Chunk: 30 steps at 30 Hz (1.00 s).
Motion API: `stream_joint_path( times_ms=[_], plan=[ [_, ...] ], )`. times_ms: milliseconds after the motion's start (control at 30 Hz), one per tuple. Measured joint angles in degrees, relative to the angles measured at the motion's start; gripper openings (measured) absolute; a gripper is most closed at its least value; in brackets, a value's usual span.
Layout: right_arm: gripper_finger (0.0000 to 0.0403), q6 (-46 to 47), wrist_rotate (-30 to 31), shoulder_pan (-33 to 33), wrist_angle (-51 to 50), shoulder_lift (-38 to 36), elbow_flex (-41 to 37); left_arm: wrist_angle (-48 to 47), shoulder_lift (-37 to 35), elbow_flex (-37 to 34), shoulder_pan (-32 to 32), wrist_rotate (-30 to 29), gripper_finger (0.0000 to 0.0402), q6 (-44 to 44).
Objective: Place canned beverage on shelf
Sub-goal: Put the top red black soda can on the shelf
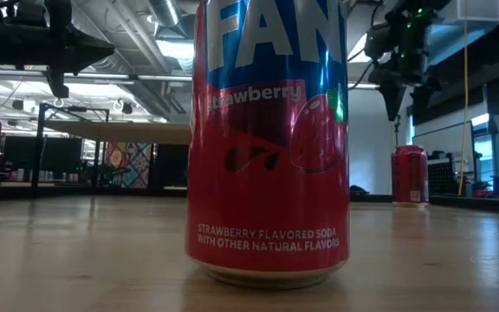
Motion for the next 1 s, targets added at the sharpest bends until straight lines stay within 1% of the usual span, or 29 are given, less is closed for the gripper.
stream_joint_path(
  times_ms=[300, 433, 733, 867, 1000],
  plan=[
    [0.0335, 0.6, -1.5, 0.1, -0.7, 4.4, 0.0, 0.0, 0.0, 0.0, 0.0, 0.0, 0.0024, 0.0],
    [0.0335, 0.7, -0.2, 0.1, -0.8, 6.4, -0.4, 0.0, 0.0, 0.0, 0.0, 0.0, 0.0024, -0.1],
    [0.0335, 1.8, -1.6, 0.1, 3.7, 6.5, -7.0, 0.0, 0.0, 0.0, 0.0, -0.5, 0.0024, 0.0],
    [0.0335, 2.1, -1.5, 0.1, 6.0, 6.4, -8.4, 0.0, 0.0, 0.0, 0.0, -1.0, 0.0024, 0.0],
    [0.0335, 1.6, -0.8, 0.1, 6.3, 6.4, -9.5, 0.0, 0.0, 0.0, 0.0, -1.0, 0.0024, 0.0]
  ],
)
